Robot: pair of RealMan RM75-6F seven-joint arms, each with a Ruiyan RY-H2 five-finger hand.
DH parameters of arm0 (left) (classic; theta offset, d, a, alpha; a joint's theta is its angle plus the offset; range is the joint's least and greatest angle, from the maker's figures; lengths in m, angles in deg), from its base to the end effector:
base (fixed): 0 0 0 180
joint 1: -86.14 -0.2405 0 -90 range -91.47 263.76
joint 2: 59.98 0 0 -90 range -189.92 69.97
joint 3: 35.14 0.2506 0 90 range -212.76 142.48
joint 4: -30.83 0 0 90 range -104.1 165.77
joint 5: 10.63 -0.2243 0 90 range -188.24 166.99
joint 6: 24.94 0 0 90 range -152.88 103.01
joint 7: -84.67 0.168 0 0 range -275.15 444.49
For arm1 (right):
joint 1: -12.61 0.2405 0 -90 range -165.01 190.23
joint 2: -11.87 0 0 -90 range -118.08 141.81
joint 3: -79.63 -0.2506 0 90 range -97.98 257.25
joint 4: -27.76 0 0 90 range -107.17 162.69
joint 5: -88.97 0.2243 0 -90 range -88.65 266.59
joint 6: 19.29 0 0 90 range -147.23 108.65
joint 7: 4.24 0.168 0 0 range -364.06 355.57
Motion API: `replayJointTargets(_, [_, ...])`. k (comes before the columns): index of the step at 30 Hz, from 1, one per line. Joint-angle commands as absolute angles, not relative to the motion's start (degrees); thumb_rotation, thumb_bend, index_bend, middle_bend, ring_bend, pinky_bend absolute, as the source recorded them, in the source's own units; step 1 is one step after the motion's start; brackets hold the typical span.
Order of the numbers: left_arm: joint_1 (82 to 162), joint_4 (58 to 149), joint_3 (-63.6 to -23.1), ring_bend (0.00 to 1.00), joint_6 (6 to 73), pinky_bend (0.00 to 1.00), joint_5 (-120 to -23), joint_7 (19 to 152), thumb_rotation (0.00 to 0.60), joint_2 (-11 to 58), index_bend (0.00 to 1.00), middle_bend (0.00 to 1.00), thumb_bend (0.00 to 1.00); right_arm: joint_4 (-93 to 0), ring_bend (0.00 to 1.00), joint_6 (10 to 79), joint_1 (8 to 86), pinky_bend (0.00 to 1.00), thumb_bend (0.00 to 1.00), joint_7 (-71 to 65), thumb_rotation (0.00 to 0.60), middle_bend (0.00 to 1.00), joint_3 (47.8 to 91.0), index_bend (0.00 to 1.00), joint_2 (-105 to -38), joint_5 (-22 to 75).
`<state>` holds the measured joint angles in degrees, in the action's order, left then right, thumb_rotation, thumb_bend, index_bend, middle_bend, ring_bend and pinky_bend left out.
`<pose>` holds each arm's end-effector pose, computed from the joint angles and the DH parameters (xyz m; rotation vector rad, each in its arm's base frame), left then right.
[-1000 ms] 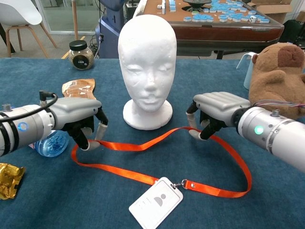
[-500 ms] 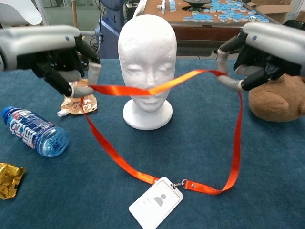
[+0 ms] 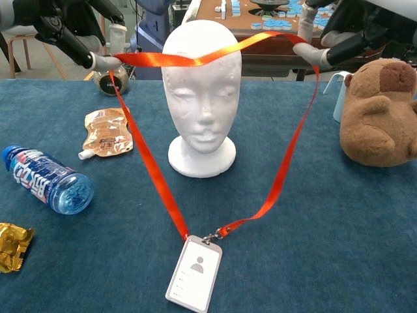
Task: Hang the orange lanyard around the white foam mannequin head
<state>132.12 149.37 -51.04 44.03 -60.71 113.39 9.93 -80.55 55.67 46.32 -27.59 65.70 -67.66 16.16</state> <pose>-0.0512 0.3369 0.0719 -1.7107 -0.9811 -1.1372 -0.0878 -0.3174 0.0586 1.6028 -0.8501 1.2943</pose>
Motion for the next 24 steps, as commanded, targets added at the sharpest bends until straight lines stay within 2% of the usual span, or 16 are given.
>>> replayJointTargets(1, [132.93,147.44,-52.48,0.97,43.87,0.92,-58.28,113.07,0.600,9.92,0.61,0.96,0.33,-79.36,0.99,55.39,47.70,0.92,0.46,-28.36,0.600,0.98,63.87,0.61,-69.41,17.35])
replayJointTargets(10, [134.82,144.69,-55.11,0.97,42.30,0.92,-53.70,111.51,0.600,9.60,0.61,0.96,0.33,-76.68,0.99,54.86,50.95,0.92,0.46,-31.94,0.600,0.98,59.30,0.61,-72.50,23.24])
replayJointTargets(24, [139.89,138.34,-59.51,0.96,40.15,0.92,-45.79,110.26,0.600,12.13,0.61,0.96,0.33,-71.08,0.99,54.70,54.99,0.92,0.46,-33.67,0.600,0.98,54.61,0.61,-74.83,28.89])
